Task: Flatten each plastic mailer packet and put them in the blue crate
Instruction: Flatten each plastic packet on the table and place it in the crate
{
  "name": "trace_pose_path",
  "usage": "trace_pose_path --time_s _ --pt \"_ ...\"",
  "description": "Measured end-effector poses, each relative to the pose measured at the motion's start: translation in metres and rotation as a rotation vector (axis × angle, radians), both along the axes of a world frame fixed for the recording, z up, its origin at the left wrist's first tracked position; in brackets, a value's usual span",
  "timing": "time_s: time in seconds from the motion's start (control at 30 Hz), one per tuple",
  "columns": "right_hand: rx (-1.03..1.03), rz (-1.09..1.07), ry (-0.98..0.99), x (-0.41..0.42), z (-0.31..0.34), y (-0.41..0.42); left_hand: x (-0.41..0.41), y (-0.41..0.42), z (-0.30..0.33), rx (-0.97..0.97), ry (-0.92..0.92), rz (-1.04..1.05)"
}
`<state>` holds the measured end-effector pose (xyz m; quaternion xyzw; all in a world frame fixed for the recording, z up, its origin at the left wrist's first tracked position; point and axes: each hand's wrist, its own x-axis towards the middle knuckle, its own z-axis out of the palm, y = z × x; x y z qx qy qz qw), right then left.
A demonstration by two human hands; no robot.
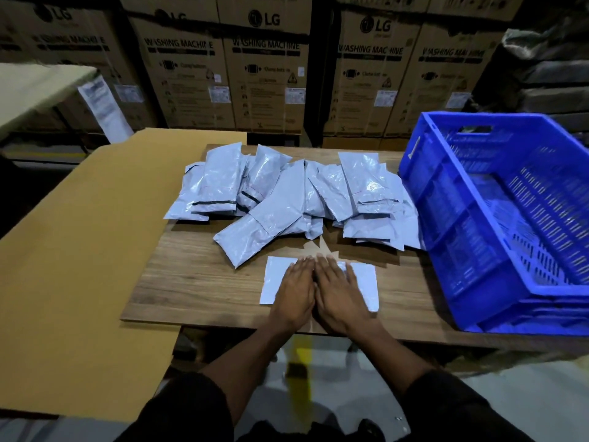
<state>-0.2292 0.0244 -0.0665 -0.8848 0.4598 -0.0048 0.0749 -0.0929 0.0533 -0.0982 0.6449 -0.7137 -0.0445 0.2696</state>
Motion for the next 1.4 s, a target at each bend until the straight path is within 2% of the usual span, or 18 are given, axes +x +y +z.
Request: trace_pose_path --time_s 0.1,0.27,0.47,0.63,0.77,0.97,1.23,1.4 --pt "0.024 -0.014 0.006 0.007 -0.008 0.0 0.009 0.006 -0.009 0.021 -0.029 0.041" --pt "-0.012 -0.062 0.072 -0.003 -0.013 0.002 0.018 0.018 -0.016 0.025 -0.208 0.098" --pt "-0.023 -0.097 0.059 -0.022 -0.019 -0.001 0.027 0.018 -0.025 0.011 -0.194 0.163" --pt "0.002 -0.152 0.051 -0.052 -0.016 0.001 0.026 0.019 -0.023 0.078 -0.213 0.198" --pt "0.088 -0.102 0.084 -0.071 -0.006 0.0 0.026 0.02 -0.015 0.168 -0.254 0.221" --pt "-0.23 0.242 0.016 -0.069 -0.004 0.003 0.029 0.019 -0.011 0.219 -0.239 0.166" --pt "-0.31 0.239 -0.148 -0.061 -0.011 -0.005 0.031 0.032 -0.006 0.023 -0.41 -0.053" --pt "-0.364 0.265 -0.27 -0.061 0.001 0.0 0.033 0.024 -0.003 -0.011 -0.451 -0.069"
